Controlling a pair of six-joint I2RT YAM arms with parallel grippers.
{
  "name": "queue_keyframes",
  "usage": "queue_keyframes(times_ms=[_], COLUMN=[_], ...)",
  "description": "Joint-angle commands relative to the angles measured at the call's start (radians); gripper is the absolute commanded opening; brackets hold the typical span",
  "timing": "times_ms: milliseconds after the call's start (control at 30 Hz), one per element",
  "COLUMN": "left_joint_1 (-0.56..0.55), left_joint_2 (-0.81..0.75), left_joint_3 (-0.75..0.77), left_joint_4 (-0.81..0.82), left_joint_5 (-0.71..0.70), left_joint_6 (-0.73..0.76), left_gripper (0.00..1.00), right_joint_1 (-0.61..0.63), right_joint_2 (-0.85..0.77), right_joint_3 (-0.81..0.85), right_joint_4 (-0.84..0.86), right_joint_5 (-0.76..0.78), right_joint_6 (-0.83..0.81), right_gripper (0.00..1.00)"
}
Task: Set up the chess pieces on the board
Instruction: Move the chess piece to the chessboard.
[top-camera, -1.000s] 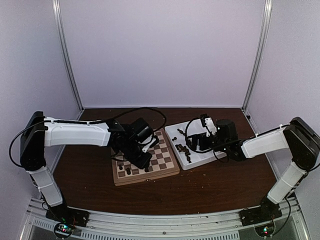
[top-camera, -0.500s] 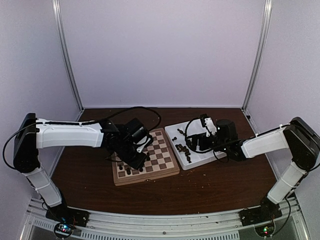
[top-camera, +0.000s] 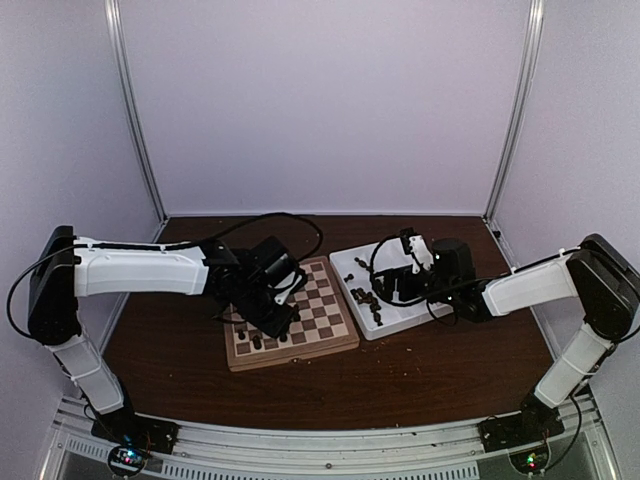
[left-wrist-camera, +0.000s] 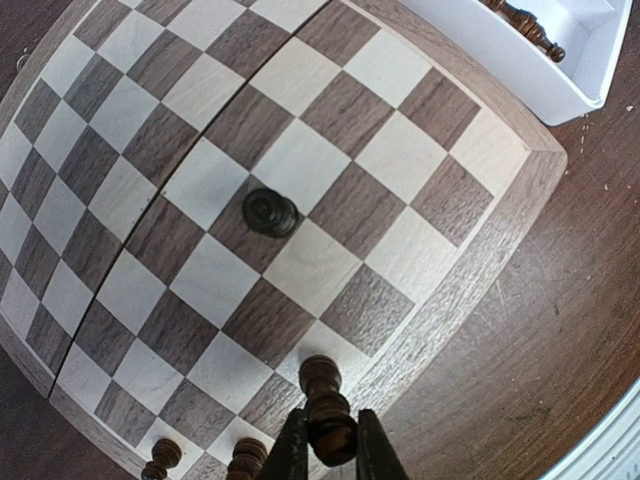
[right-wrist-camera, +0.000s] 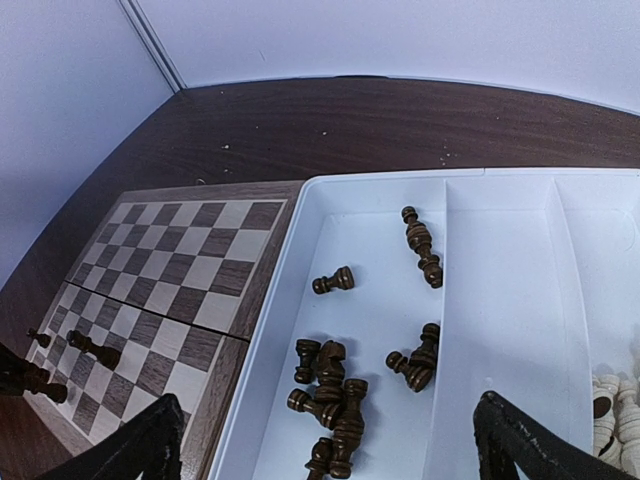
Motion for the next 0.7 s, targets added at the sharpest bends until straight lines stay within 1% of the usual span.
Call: queue_keyframes(times_ms=[0, 600, 667], left_joint_1=[-0.006, -0.005, -0.005], left_joint_2=[0.014, 0.018, 0.015], left_joint_3=[-0.002, -0.015, -0.018], left_joint_4=[0.047, 0.048, 0.048], left_joint_5=[-0.008, 0.014, 0.012], left_joint_6=[0.005, -0.006, -0.007], left_gripper=[0.13, 0.13, 0.16], right_joint_1=[-0.007, -0.009, -0.009], right_joint_2=[0.008, 0.009, 0.009], right_joint_3=[0.023, 0.022, 0.022], right_joint_4=[-0.001, -0.001, -0.001], right_joint_5=[-0.006, -0.006, -0.007], right_joint_6=[0.007, 0.007, 0.007], right_gripper=[1.0, 1.0, 1.0])
